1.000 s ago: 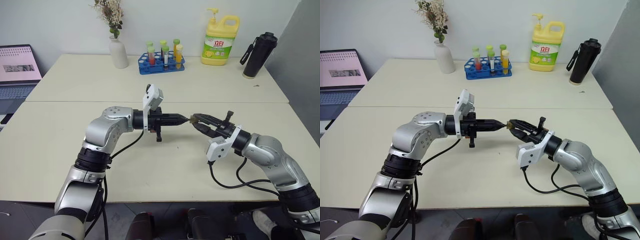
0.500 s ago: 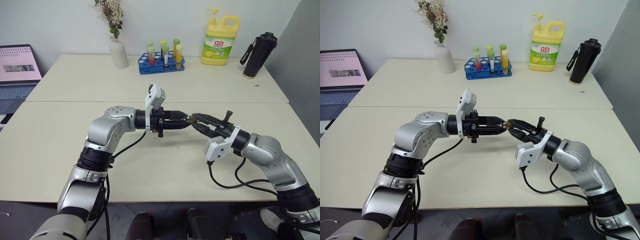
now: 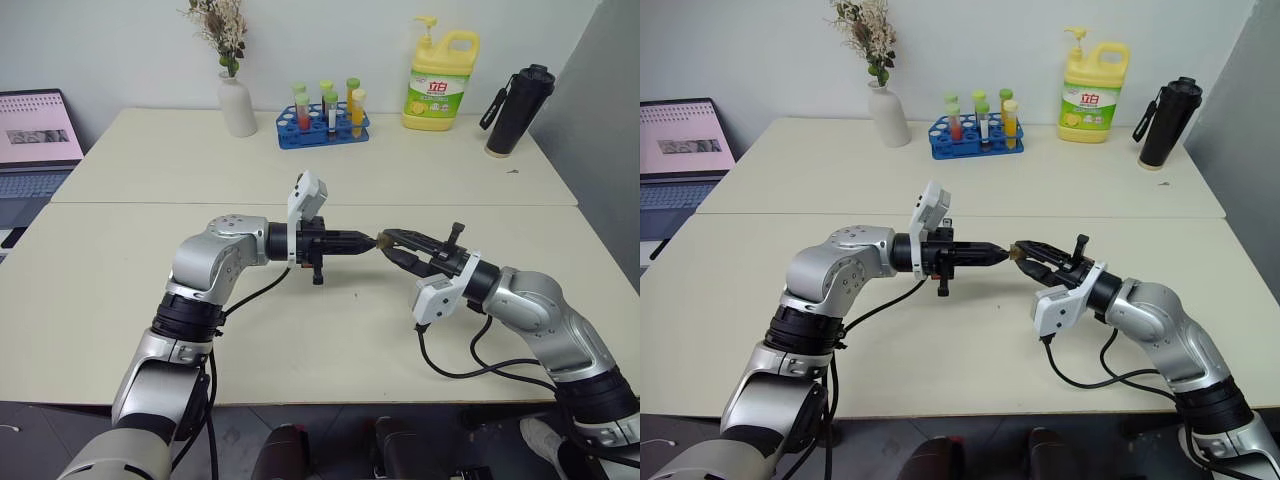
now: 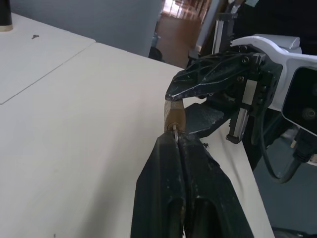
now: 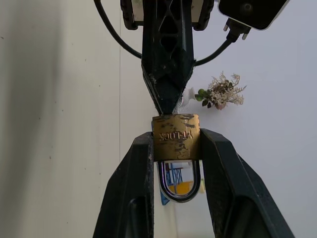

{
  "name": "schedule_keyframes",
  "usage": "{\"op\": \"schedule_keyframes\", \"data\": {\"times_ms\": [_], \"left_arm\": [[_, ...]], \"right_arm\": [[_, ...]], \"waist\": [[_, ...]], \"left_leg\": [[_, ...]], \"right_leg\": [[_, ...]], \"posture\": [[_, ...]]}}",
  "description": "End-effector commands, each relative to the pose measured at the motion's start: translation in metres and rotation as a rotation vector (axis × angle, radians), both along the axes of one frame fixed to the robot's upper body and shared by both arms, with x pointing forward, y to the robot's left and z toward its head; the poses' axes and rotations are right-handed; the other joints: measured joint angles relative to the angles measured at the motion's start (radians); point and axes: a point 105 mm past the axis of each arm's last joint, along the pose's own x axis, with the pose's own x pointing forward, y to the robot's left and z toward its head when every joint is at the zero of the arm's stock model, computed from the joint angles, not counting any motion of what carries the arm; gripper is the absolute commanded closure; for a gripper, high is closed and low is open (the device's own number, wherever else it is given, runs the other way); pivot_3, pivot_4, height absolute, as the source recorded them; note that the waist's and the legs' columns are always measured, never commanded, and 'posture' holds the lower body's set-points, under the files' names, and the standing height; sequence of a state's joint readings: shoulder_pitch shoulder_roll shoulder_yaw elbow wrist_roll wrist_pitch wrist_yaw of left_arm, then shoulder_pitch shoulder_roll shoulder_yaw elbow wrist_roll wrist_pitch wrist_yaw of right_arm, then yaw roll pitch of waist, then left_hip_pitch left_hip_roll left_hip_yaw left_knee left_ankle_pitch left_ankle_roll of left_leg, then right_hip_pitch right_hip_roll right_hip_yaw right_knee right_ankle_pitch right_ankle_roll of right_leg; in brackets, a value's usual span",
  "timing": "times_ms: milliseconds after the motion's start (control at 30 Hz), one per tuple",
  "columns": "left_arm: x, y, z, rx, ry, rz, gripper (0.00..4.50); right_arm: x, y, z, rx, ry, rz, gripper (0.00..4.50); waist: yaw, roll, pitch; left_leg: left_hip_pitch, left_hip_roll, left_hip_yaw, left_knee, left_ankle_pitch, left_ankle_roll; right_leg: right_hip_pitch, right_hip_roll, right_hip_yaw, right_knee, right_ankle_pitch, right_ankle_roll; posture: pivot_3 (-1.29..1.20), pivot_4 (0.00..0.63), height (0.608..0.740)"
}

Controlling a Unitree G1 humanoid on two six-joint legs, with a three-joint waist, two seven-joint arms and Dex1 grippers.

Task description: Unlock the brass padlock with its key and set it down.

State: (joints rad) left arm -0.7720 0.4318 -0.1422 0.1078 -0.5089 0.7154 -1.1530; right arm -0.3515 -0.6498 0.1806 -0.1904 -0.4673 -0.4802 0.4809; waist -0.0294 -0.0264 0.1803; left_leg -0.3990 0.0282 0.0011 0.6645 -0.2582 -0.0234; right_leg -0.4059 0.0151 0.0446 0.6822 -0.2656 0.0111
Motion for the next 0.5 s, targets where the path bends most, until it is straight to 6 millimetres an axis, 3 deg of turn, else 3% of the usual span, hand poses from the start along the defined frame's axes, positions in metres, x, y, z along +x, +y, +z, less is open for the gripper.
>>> {"op": "schedule_keyframes", "data": {"times_ms": [33, 333, 500], "left_arm": [[-0.005, -0.003, 0.012, -0.028, -0.031, -0.032, 4.50], [-0.005, -0.003, 0.014, -0.039, -0.051, -0.023, 4.50], [-0.012, -0.006, 0.024, -0.024, -0.283, -0.029, 4.50]], "right_arm": [[-0.003, 0.001, 0.014, 0.024, -0.046, 0.019, 3.58], [-0.003, 0.001, 0.013, 0.026, -0.037, 0.021, 3.58], [-0.002, 0.000, 0.012, 0.041, -0.015, 0.014, 3.58]], "waist": [[0.000, 0.000, 0.000], [0.000, 0.000, 0.000], [0.000, 0.000, 0.000]], "left_leg": [[0.000, 0.000, 0.000, 0.000, 0.000, 0.000], [0.000, 0.000, 0.000, 0.000, 0.000, 0.000], [0.000, 0.000, 0.000, 0.000, 0.000, 0.000]], "right_leg": [[0.000, 0.000, 0.000, 0.000, 0.000, 0.000], [0.000, 0.000, 0.000, 0.000, 0.000, 0.000], [0.000, 0.000, 0.001, 0.000, 0.000, 0.000]], "posture": [[0.00, 0.150, 0.740], [0.00, 0.150, 0.740], [0.00, 0.150, 0.740]]}}
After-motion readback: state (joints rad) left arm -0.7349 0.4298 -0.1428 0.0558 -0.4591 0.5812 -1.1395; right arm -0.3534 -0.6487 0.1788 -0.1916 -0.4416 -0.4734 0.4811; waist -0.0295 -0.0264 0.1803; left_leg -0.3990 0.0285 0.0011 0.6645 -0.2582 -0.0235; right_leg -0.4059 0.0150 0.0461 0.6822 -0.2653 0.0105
